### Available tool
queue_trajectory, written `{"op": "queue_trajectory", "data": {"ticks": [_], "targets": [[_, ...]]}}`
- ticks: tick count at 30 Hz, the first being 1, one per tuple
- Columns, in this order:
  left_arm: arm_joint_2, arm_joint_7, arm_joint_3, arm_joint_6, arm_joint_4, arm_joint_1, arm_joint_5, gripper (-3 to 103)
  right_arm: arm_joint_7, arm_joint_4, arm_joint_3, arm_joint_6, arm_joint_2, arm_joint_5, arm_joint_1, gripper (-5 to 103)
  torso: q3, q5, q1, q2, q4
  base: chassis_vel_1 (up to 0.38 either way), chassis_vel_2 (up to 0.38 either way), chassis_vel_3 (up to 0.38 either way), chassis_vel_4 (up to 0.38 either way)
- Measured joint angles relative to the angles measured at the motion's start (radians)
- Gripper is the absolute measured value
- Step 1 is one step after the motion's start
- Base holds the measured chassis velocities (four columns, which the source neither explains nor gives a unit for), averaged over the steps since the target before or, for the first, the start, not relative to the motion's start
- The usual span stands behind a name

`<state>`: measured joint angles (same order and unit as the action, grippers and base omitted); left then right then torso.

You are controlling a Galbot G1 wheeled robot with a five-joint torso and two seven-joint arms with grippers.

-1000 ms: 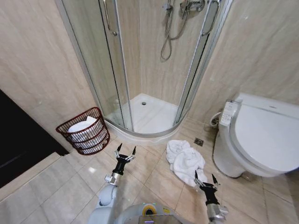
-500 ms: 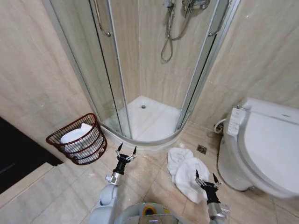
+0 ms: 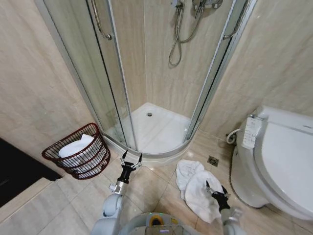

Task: Discard the used towel into the hamper.

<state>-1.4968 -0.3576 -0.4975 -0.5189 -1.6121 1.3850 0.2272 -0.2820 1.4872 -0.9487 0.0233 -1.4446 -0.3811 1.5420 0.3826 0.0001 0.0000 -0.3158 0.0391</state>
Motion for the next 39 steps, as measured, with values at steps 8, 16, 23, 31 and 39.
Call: {"op": "queue_trajectory", "data": {"ticks": [8,16,23,31,39], "targets": [[0.002,0.001,-0.001,0.01,-0.023,0.003,0.002,100,-0.235,-0.143,-0.02,-0.125,0.074,-0.038,-0.093,100,0.0,0.0001,0.0,0.0,-0.0001,0.0,0.0,0.0,0.0],[0.005,0.003,-0.009,0.023,-0.049,0.004,0.004,100,-0.271,-0.3,0.006,-0.166,0.144,0.173,-0.22,100,0.0,0.0001,0.0,0.0,0.0,0.0,0.0,0.0,0.0],[0.003,0.003,-0.012,0.024,-0.055,0.005,0.005,100,-0.266,-0.342,0.049,-0.19,0.166,0.239,-0.279,100,0.0,0.0,0.0,0.0,0.0,0.0,0.0,0.0,0.0],[0.008,0.006,-0.028,0.04,-0.088,0.015,0.01,100,-0.278,-0.41,0.106,-0.191,0.18,0.266,-0.339,93,0.0,-0.0001,0.0,0.0,0.0001,0.0,0.0,0.0,0.0],[0.0,0.006,-0.024,0.045,-0.093,0.013,0.005,100,-0.266,-0.433,0.114,-0.167,0.178,0.263,-0.349,61,0.0,-0.0001,0.0,0.0,-0.0001,0.0,0.0,0.0,0.0]]}}
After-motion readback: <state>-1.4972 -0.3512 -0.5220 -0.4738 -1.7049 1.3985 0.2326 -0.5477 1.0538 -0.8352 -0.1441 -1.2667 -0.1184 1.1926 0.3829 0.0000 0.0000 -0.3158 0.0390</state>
